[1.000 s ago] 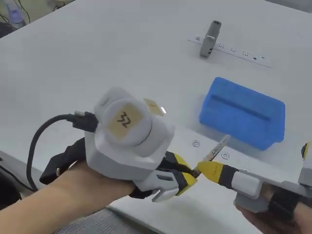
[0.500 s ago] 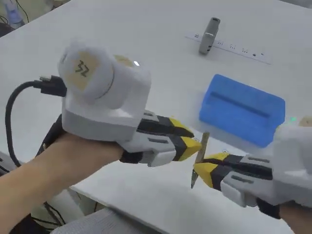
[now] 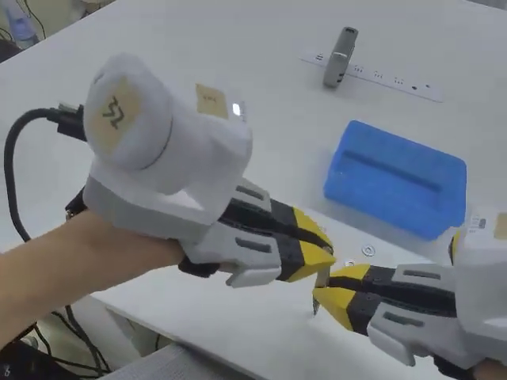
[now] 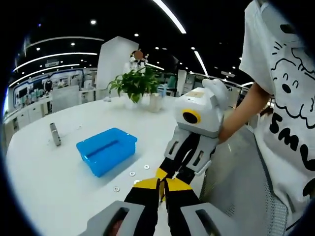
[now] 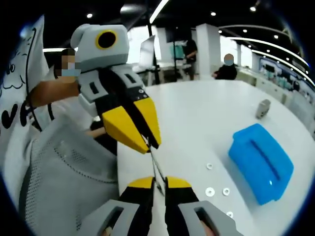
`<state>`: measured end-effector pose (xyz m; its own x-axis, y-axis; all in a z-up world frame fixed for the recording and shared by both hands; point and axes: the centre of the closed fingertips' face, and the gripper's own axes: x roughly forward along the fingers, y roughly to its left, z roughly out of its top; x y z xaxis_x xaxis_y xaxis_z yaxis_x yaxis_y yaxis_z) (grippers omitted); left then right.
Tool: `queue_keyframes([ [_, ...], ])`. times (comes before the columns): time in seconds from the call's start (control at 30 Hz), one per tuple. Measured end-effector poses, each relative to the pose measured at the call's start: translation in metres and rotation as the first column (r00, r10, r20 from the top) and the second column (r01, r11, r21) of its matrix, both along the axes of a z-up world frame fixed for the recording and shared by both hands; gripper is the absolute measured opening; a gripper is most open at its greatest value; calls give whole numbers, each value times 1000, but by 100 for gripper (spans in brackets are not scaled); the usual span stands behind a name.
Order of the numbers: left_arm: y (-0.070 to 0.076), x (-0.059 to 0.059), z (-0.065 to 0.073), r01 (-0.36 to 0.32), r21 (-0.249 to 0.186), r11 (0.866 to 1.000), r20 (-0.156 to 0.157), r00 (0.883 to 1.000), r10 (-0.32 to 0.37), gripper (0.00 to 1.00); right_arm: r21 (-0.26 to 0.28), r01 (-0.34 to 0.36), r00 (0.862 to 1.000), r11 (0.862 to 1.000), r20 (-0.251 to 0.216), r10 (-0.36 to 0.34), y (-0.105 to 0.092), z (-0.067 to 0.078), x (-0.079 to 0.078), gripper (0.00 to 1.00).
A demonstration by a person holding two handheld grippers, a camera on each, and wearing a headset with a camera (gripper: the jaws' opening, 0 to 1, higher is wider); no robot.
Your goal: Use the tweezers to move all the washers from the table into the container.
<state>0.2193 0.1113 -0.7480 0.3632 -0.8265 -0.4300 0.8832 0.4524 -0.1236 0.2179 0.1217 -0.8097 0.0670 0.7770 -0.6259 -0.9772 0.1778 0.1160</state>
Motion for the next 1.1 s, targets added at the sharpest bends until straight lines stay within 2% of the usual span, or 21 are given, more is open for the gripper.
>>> queue_keyframes([
  [0.03, -2, -3, 0, 10, 8, 1000, 0, 1000, -10, 0, -4, -9, 1000, 1000, -4, 8, -1, 0, -3, 4],
  [0.07, -2, -4, -1, 10, 19, 1000, 4, 1000, -11, 0, -35, -16, 1000, 999, -4, 16, -5, -3, -4, 4],
  [0.13, 0, -4, -1, -5, 40, 999, 18, 1000, 5, 0, -36, -22, 1000, 999, 19, 23, -7, -2, -4, 0],
  [0.17, 1, -4, -1, -25, 50, 998, 27, 999, 24, 0, -70, -5, 996, 998, 89, 12, -10, -3, 6, 0],
  [0.2, 1, -5, -2, -26, 55, 998, 31, 999, 24, 0, -78, -30, 996, 997, 80, 36, -11, -4, -1, 0],
  [0.27, 1, -7, -2, -45, 55, 997, 49, 998, 42, 0, -66, -26, 997, 997, 76, 31, -6, 1, -2, 0],
  [0.33, 2, -6, -2, -67, 69, 995, 69, 996, 63, 0, -65, 0, 996, 998, 89, 6, -2, 3, 1, 0],
  [0.43, 2, -6, -2, -69, 99, 993, 95, 994, 60, 0, -100, -46, 991, 994, 117, 58, -4, 3, -3, 0],
  [0.53, 2, -8, -2, -50, 114, 992, 104, 994, 38, 0, -126, -66, 989, 990, 124, 82, -9, 4, -6, 0],
  [0.57, 1, -9, -2, -35, 121, 992, 115, 993, 21, 0, -125, -79, 990, 989, 109, 92, -9, 4, -8, 9],
  [0.6, 0, -9, -2, -26, 122, 992, 119, 993, 11, 0, -114, -116, 991, 987, 46, 122, -6, 3, -18, 14],
  [0.63, -2, -10, -2, -17, 121, 993, 120, 993, 2, 0, -106, -136, 990, 985, 34, 140, -3, 3, -22, 14],
  [0.7, -5, -11, -2, 5, 124, 992, 124, 992, -21, 0, -144, -188, 973, 972, 107, 204, 1, -2, -19, 14],
  [0.73, -5, -11, -2, 10, 125, 992, 123, 992, -26, 0, -160, -205, 967, 966, 116, 225, 1, -5, -20, 14],
  [0.77, -6, -11, -1, 17, 129, 991, 127, 991, -34, 0, -137, -190, 972, 972, 114, 206, 5, -5, -17, 11],
  [0.83, -7, -11, -1, 26, 137, 990, 128, 991, -43, 0, -124, -182, 977, 975, 90, 194, 7, -8, -12, 8],
  [0.93, -6, -11, -1, 22, 147, 989, 139, 989, -42, 0, -114, -207, 973, 972, 80, 217, 9, -10, -13, 8],
  [1.0, -6, -10, -1, 18, 148, 989, 141, 989, -39, 0, -145, -236, 955, 961, 147, 257, 9, -10, -13, 6],
  [1.03, -6, -11, -1, 23, 147, 989, 140, 989, -43, 0, -167, -262, 936, 951, 198, 292, 10, -11, -14, 6],
  [1.1, -7, -11, -1, 25, 142, 990, 137, 990, -45, 0, -195, -274, 916, 942, 244, 317, 10, -12, -14, 5],
])
